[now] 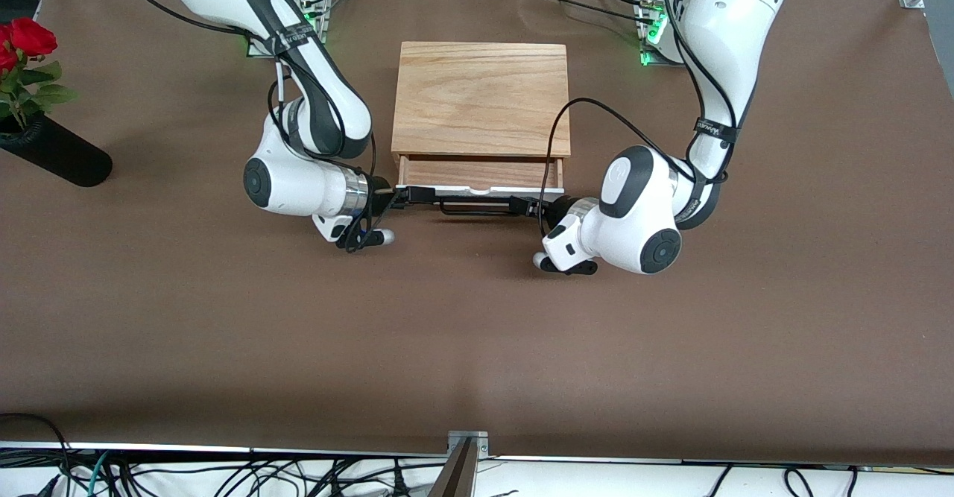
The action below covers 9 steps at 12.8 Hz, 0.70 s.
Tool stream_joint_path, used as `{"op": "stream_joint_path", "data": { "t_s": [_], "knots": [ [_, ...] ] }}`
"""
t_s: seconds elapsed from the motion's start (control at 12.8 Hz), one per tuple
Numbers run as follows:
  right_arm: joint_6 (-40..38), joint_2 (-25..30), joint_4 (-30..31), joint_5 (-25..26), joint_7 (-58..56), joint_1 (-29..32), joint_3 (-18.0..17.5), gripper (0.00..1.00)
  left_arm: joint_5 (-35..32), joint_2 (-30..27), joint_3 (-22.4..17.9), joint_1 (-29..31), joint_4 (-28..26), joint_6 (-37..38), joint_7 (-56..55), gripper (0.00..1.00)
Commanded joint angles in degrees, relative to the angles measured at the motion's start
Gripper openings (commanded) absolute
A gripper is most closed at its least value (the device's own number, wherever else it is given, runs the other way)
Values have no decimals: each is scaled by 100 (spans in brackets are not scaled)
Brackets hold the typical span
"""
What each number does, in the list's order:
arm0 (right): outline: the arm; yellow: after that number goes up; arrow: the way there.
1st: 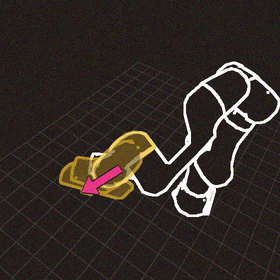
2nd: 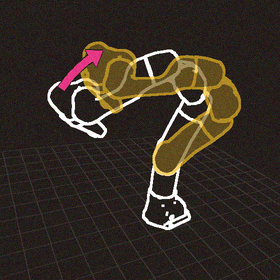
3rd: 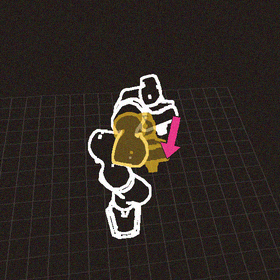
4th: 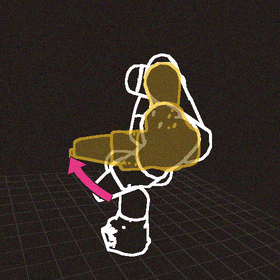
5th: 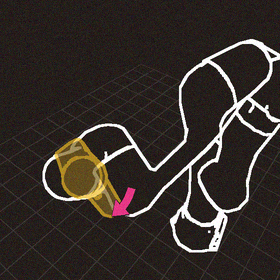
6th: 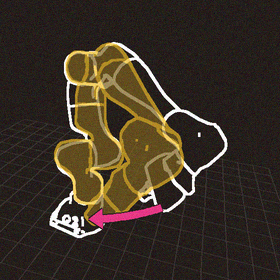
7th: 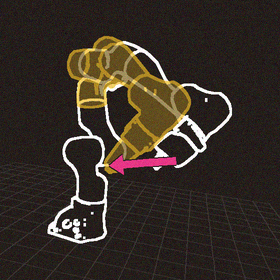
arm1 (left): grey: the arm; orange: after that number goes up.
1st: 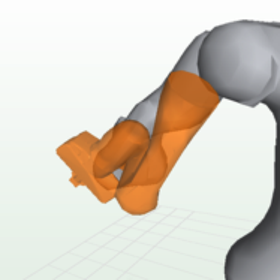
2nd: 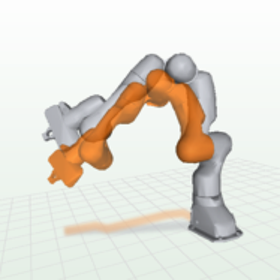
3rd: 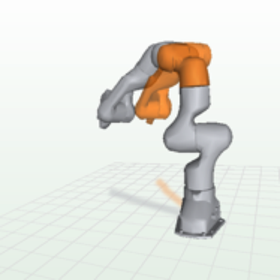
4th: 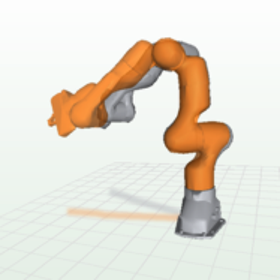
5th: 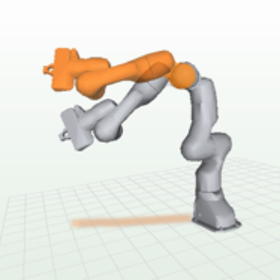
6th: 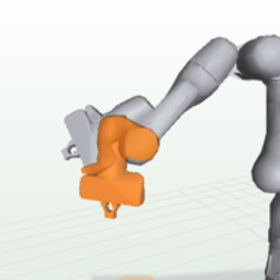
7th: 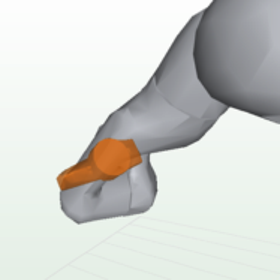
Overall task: Close drawer with both arms simultaneously
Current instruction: 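Push the white drawer front into the cabinet with both grippers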
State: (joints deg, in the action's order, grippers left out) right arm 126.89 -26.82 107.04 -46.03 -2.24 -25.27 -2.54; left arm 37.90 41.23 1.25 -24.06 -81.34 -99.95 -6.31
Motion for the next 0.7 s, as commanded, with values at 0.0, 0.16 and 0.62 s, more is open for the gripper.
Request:
{"op": "stream_joint_path", "data": {
  "t_s": [0.0,0.16,0.62],
  "knots": [
    [-15,492,720,-73,-5,-57,-62,100,104,61,-37,-204,-58,265,-19,100],
    [-7,721,1019,-73,4,-57,-62,100,104,70,-28,-205,-67,545,-19,100],
    [64,986,1582,-73,13,-57,-221,100,86,70,-37,-205,-67,1495,-10,100]
  ]
}}
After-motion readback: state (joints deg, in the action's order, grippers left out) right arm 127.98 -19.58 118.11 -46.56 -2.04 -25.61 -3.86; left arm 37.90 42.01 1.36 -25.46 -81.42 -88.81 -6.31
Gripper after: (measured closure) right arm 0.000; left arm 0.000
